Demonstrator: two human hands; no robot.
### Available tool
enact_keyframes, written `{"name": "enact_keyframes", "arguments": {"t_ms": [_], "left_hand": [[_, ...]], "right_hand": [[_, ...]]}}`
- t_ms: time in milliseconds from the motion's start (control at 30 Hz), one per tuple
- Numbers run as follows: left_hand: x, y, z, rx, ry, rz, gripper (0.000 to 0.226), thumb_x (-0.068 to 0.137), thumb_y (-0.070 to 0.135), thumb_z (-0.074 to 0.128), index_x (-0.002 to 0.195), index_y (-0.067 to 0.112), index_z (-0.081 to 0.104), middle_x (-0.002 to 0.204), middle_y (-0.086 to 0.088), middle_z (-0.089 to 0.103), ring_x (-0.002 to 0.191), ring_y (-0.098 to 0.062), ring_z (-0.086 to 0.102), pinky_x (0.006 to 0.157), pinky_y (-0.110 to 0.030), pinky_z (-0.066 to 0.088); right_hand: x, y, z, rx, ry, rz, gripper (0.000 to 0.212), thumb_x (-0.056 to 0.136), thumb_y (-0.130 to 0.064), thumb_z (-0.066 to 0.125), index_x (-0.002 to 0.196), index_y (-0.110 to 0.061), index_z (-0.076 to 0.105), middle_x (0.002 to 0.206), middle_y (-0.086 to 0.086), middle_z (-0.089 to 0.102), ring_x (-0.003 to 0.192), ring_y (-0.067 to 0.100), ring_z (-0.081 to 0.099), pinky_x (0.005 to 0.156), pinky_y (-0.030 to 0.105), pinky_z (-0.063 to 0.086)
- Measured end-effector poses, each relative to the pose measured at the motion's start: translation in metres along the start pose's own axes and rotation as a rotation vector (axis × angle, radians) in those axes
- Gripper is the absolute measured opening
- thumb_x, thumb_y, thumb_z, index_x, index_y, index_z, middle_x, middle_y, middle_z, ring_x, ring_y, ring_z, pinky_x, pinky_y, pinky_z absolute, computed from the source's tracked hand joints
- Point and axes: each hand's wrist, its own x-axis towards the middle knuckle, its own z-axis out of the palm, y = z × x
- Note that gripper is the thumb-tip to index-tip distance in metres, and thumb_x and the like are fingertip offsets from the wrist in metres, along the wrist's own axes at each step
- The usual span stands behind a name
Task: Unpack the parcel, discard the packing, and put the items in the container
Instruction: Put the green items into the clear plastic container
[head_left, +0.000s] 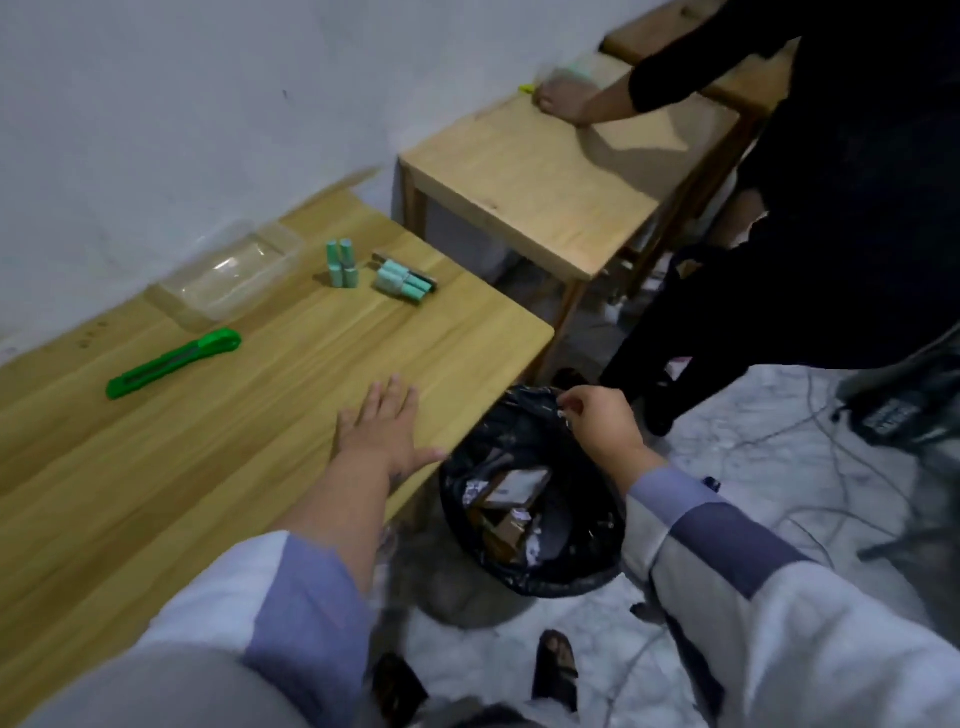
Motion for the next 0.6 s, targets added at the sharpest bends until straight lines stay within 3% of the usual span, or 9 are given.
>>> {"name": "enact_keyframes", "arguments": {"t_ms": [133, 433, 600], "left_hand": [[0.0, -0.001, 0.005, 0.028, 0.034, 0.017, 0.096, 0.086, 0.068, 0.041, 0.149, 0.027, -0.018, 0.154, 0.001, -0.031, 0.144, -0.023, -0.024, 0.115, -0.058, -0.001], [-0.001, -0.002, 0.016, 0.02, 0.129, 0.038, 0.095, 0.082, 0.075, 0.036, 0.15, 0.03, -0.013, 0.157, 0.005, -0.025, 0.145, -0.018, -0.02, 0.118, -0.054, 0.002], [0.0, -0.007, 0.007, -0.152, 0.193, 0.048, 0.079, 0.087, 0.063, 0.047, 0.151, 0.034, 0.012, 0.161, 0.009, -0.002, 0.148, -0.016, 0.0, 0.115, -0.058, 0.004]], "right_hand": [[-0.002, 0.02, -0.003, 0.001, -0.062, 0.04, 0.046, 0.082, 0.01, 0.045, 0.114, -0.014, 0.067, 0.116, 0.012, 0.068, 0.11, 0.028, 0.062, 0.095, 0.039, 0.051], [0.015, -0.024, 0.001, 0.028, -0.029, -0.032, 0.036, 0.089, -0.002, 0.044, 0.114, -0.015, 0.067, 0.117, 0.01, 0.068, 0.105, 0.028, 0.063, 0.089, 0.037, 0.053], [0.03, -0.075, 0.005, 0.037, -0.06, -0.13, 0.033, 0.089, -0.008, 0.046, 0.113, -0.018, 0.066, 0.118, 0.008, 0.066, 0.106, 0.026, 0.061, 0.086, 0.034, 0.049]]}}
